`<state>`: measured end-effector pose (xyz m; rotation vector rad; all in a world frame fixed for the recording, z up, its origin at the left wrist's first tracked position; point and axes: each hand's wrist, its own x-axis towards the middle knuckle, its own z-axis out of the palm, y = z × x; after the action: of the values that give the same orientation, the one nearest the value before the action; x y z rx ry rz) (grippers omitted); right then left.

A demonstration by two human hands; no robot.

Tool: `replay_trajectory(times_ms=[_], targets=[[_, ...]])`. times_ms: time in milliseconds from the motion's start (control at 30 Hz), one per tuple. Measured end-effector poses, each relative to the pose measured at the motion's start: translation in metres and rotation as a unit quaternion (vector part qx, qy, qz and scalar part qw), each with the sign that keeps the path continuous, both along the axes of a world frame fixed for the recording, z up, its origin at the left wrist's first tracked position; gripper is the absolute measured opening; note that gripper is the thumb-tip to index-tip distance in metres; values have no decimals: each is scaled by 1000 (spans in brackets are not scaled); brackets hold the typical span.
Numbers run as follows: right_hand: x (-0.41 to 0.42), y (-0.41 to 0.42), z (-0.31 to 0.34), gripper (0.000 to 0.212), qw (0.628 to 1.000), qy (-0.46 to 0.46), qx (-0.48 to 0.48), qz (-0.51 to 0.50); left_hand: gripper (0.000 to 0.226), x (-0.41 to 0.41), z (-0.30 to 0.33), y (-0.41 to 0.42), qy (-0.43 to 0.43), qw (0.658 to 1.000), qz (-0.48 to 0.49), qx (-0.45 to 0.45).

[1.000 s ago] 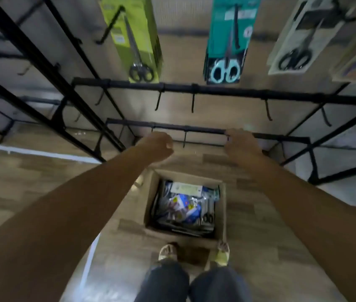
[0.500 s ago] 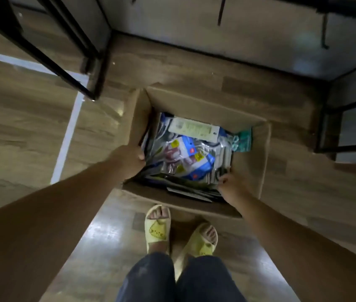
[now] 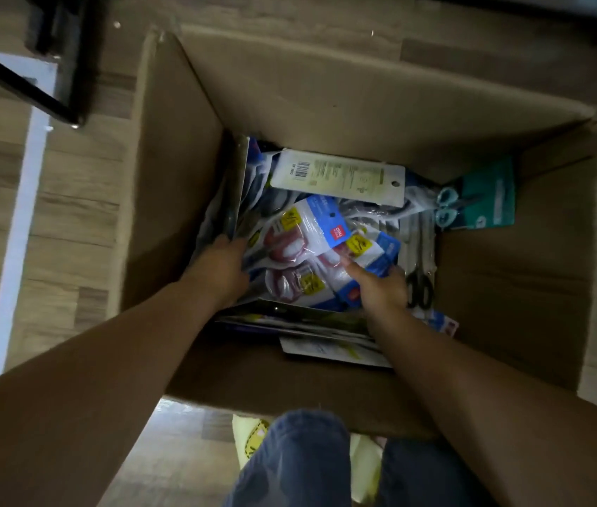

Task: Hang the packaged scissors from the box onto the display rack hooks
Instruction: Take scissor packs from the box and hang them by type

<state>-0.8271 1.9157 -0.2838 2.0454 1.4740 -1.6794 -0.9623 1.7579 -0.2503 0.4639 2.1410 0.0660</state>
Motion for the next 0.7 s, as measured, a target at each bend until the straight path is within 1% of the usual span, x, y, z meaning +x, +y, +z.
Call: replay_trajectory(times_ms=[33,100,133,167,267,367,433,500,567,633,700], targets=[[0,4,-2,74,1000,2,11,7,49,-1,-2,0,1,1000,4,3],[-3,15,-5,56,999,31,10,19,49,-4,-5,1,-1,1000,23,7],[-8,20,-4,46,999,49,-11,18,49,-5,-7,1,-2,999,34,8],[-13,24,-3,40,997,67,-43,10,50,-6,-8,1,-5,999,47,10],[-26,26,-2,43,985,94,-147,7,49,-8,-11,1,-12,995,99,21],[-34,18,-2,37,966,121,-227,24,47,-5,-12,0,-9,990,135,31],[-37,10,-5,35,959,123,-252,47,49,-2,-13,0,1,989,142,25],[-39,2,-5,31,955,97,-268,87,50,1,-13,0,6,989,147,17],[-39,-7,-4,36,960,75,-247,107,52,3,-12,0,3,988,151,18],[-38,-12,-3,39,981,68,-163,76,50,4,-7,-1,-8,987,159,25],[-37,-14,5,31,993,60,-93,33,44,5,3,-3,-14,986,163,31]])
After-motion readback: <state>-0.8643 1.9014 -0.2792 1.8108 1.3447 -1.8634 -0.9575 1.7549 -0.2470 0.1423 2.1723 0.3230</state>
